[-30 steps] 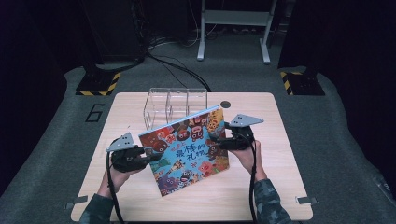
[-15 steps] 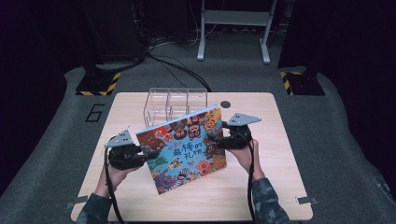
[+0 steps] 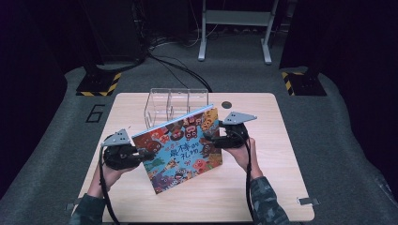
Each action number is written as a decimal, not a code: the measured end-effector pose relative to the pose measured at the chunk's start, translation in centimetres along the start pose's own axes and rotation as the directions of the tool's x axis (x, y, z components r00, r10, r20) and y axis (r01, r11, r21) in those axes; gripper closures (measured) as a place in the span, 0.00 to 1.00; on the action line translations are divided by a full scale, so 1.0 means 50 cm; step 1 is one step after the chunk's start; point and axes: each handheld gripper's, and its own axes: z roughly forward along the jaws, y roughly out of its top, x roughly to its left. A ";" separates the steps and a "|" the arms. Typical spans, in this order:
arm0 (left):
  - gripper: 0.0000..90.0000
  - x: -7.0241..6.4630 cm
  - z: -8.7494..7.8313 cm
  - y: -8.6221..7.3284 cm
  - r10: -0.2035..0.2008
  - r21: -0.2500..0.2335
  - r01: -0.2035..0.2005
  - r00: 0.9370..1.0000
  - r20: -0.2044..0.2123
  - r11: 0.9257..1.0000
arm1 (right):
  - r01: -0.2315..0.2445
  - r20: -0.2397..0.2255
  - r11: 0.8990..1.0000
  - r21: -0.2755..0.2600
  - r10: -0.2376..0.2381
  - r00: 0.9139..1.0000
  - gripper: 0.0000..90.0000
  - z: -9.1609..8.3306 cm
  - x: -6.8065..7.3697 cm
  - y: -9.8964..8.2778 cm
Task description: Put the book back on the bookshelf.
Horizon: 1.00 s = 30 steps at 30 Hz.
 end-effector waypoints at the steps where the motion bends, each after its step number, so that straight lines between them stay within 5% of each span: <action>1: 0.78 0.000 -0.001 0.003 0.010 0.009 -0.010 1.000 -0.002 1.000 | 0.000 0.001 1.000 -0.002 0.000 1.000 0.34 0.001 0.000 0.000; 9: 0.76 -0.001 -0.027 0.038 0.023 -0.056 -0.023 1.000 0.005 0.998 | 0.010 -0.016 1.000 0.000 -0.010 1.000 0.35 0.007 0.003 0.002; 19: 0.74 -0.007 -0.028 0.083 0.075 -0.016 -0.075 0.997 -0.022 0.997 | 0.004 -0.018 1.000 0.000 -0.004 1.000 0.34 0.012 0.007 0.004; 30: 0.74 -0.004 -0.017 0.111 0.098 0.028 -0.098 0.995 0.004 0.995 | 0.001 -0.018 1.000 0.000 -0.001 1.000 0.34 0.013 0.008 0.004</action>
